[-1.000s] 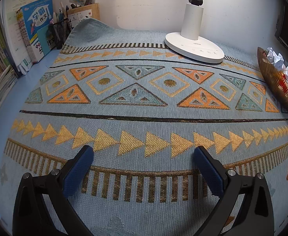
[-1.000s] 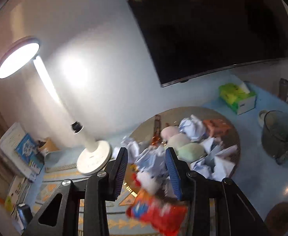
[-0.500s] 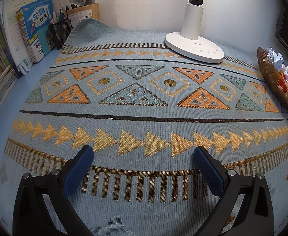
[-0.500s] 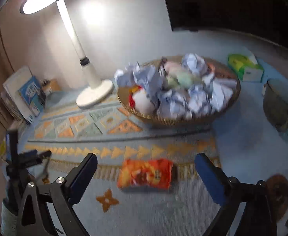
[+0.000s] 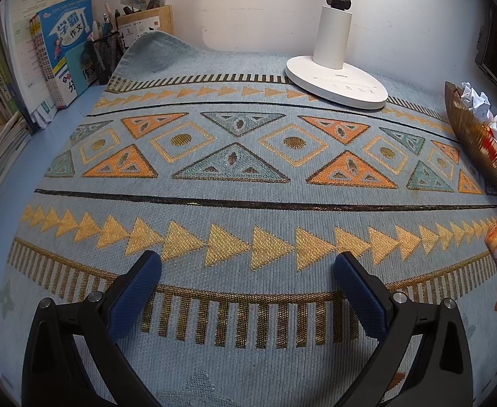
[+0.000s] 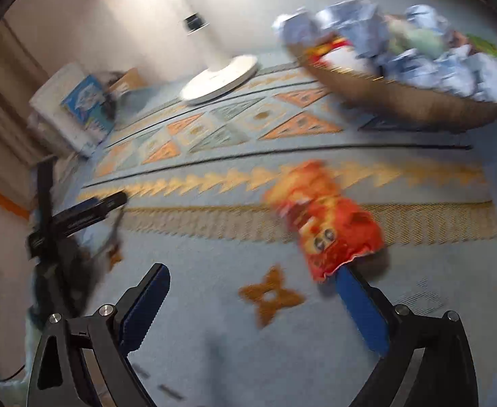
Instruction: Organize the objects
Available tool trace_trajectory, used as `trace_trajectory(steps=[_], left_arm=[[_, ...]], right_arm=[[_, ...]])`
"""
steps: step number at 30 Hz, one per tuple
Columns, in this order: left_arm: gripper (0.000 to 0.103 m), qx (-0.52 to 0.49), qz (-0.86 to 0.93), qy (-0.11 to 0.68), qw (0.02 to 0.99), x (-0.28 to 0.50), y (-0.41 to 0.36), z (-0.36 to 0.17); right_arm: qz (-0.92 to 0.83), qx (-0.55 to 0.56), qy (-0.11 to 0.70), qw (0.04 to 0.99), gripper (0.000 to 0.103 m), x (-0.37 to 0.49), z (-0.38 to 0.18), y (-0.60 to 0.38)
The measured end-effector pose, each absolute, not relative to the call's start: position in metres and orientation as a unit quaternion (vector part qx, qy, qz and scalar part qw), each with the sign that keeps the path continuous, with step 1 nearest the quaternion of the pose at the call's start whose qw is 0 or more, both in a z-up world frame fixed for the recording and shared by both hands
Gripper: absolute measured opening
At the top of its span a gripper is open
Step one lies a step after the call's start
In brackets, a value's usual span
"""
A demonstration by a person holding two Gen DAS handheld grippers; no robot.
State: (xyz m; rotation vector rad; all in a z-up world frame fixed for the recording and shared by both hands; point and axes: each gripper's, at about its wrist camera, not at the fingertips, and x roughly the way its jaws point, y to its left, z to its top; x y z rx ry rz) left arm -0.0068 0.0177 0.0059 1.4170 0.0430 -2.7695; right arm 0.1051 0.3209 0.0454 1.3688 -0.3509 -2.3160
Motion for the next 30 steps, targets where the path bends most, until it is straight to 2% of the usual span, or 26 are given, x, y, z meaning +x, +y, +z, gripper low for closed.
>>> trace_trajectory(steps=[2,5,8,11,17,22,28,29,30], left_arm=[[0.102,0.455,-0.89,0.014,0.015,-0.007,0.018,0.006],[0.102,0.455,-0.89,0.015,0.015,-0.007,0.017,0.006],[0.102,0.455,-0.89,0.015,0.015,-0.006,0.018,0.006],[0.102,0.455,-0.89,0.014,0.015,-0.006,0.018,0.006],[0.102,0.455,-0.89,0.014,0.015,-0.007,0.018,0.006],[0.102,0.456,-0.89,0.013,0.015,-0.007,0.019,0.006],[0.102,0.456,-0.89,0.012,0.016,-0.007,0.019,0.006],[0.102,0.456,-0.89,0.012,0.016,-0.007,0.019,0.006],[0.102,0.456,-0.89,0.012,0.016,-0.007,0.019,0.006]], right_arm=[[-0.838,0.484,-0.105,0.229,0.094,0.122,0.054,0.306],[-0.876,0.461,-0.031,0.139,0.094,0.129,0.063,0.31],[-0.88,0.464,-0.035,0.098,0.094,0.113,0.056,0.321],[-0.885,0.463,0.001,0.054,0.094,0.092,0.046,0.32],[-0.883,0.469,0.017,0.029,0.083,0.071,0.04,0.328],[-0.889,0.455,0.031,0.044,0.06,0.074,0.042,0.323],[-0.89,0.453,0.029,0.046,0.059,0.07,0.04,0.319],[-0.89,0.452,0.03,0.046,0.051,0.071,0.041,0.319],[-0.893,0.446,0.036,0.045,0.038,0.073,0.042,0.317]])
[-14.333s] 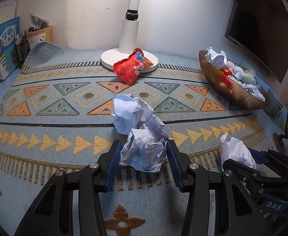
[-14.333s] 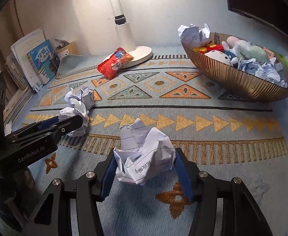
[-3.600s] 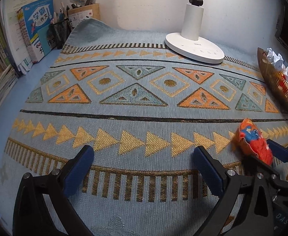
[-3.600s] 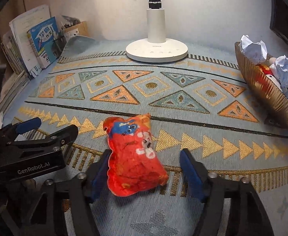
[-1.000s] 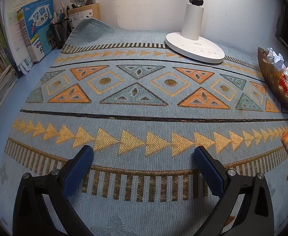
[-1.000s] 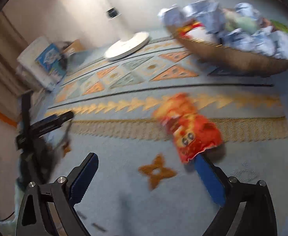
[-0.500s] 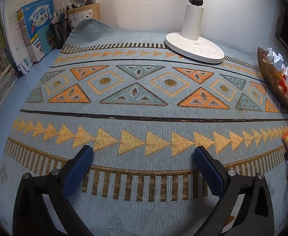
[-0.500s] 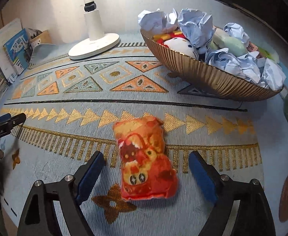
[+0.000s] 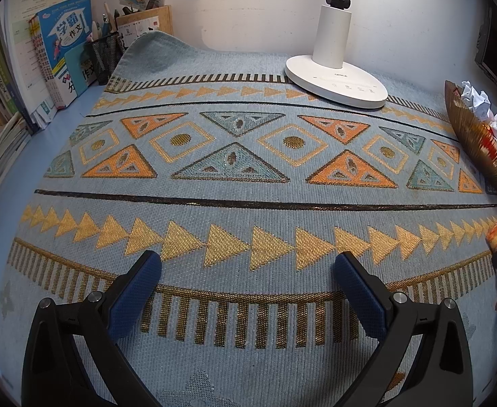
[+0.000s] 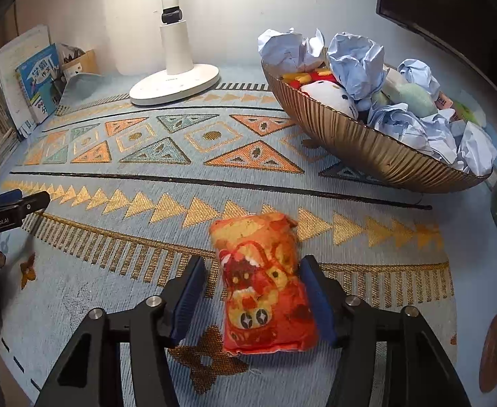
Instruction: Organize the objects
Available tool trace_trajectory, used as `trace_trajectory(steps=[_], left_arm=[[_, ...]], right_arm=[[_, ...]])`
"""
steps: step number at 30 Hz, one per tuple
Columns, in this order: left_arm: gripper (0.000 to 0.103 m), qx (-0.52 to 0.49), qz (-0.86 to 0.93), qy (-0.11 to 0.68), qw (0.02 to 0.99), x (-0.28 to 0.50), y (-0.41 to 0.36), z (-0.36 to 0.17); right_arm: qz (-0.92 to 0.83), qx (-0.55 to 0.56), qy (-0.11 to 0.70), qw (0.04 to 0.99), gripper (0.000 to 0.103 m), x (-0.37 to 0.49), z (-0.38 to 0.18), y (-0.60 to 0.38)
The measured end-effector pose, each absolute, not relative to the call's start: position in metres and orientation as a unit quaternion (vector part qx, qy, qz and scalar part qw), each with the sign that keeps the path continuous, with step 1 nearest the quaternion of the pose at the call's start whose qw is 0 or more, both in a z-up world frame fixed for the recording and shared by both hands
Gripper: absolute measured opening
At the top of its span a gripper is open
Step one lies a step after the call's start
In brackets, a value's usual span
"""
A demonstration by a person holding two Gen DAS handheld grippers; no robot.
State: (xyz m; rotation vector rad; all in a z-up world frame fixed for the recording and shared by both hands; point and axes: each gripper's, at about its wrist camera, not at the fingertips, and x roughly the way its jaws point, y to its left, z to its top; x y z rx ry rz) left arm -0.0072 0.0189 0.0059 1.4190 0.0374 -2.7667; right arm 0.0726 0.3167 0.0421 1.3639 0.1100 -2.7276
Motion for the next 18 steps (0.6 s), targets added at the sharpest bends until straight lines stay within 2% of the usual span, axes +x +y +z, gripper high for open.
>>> trace_trajectory(steps=[3,6,9,14,17,18], left_arm=[[0.102,0.456,-0.89,0.012,0.016,-0.007,0.019,0.006],[0.102,0.456,-0.89,0.012,0.015,-0.008,0.019,0.006],[0.103,0.458,-0.889,0.011,0.016,-0.009,0.018,0.007],[0.103,0.459,-0.888,0.012,0.017,-0.012,0.018,0.006],[0.103,0.458,-0.888,0.014,0.021,-0.012,0.018,0.006],[0.103,0.458,-0.889,0.014,0.022,-0.012,0.018,0.006]], right_arm=[[-0.898,0.436,0.031,0.051,0.029,0.079,0.047,0.316],[-0.895,0.434,-0.05,0.083,0.029,0.081,0.06,0.329],[-0.911,0.392,-0.086,0.097,0.029,0.089,0.098,0.34],[-0.942,0.318,-0.078,0.069,0.029,0.09,0.173,0.362],[-0.951,0.305,-0.054,-0.007,0.032,0.062,0.189,0.382],[-0.949,0.313,-0.041,-0.023,0.042,0.049,0.187,0.389]])
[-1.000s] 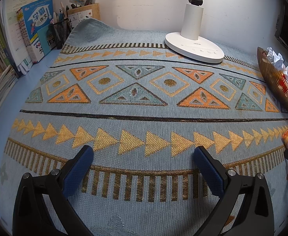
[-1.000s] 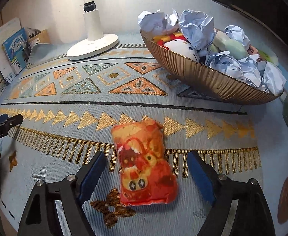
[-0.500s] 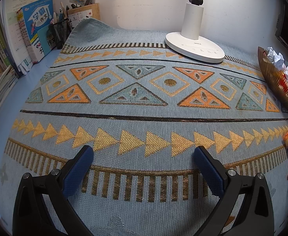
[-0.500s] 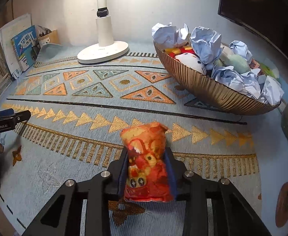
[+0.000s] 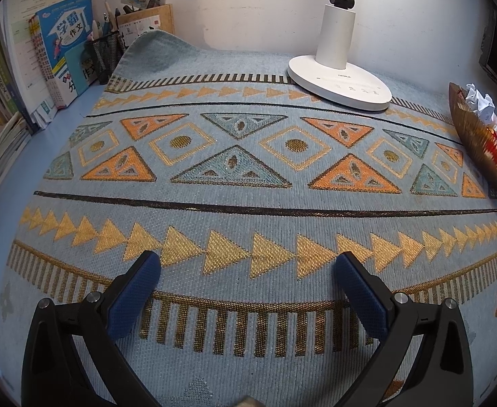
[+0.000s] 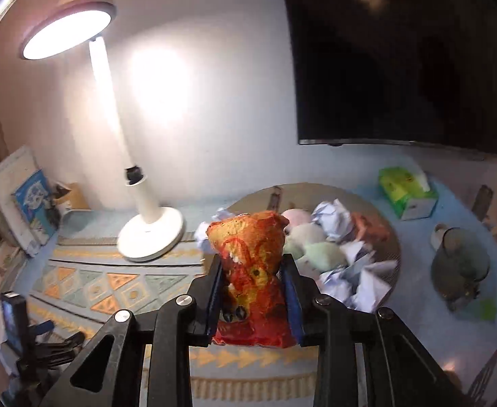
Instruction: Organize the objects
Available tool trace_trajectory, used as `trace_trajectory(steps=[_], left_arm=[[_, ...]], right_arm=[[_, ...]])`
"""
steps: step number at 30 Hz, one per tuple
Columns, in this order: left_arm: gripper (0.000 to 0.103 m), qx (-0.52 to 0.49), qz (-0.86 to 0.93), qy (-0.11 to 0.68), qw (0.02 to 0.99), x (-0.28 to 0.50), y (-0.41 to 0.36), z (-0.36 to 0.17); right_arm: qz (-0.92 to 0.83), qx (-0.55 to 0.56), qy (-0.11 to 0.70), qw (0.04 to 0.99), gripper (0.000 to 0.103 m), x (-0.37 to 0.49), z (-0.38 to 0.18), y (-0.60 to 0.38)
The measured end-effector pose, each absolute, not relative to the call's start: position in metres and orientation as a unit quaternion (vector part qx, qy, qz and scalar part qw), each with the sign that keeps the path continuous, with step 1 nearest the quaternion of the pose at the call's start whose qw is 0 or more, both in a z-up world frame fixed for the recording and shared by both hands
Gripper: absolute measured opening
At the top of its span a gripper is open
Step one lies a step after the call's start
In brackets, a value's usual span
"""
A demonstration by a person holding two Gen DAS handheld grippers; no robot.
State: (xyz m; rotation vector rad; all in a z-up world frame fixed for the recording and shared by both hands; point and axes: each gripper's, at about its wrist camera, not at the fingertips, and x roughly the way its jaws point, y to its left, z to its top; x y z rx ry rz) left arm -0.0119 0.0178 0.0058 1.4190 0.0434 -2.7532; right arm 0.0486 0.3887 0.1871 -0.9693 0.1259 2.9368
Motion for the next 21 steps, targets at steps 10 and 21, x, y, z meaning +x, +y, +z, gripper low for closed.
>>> trace_trajectory(steps=[10,21], left_arm=[[0.103,0.456,-0.89,0.012,0.016,-0.022,0.014,0.004],[0.103,0.455,-0.891,0.003,-0.009,-0.033,0.008,0.003]], right_arm=[[0.933,-0.348,0.091,0.016,0.065,0.092,0.155,0.397],[0.896,-0.443,0.024,0.017,0.091,0.07,0.056,0.29]])
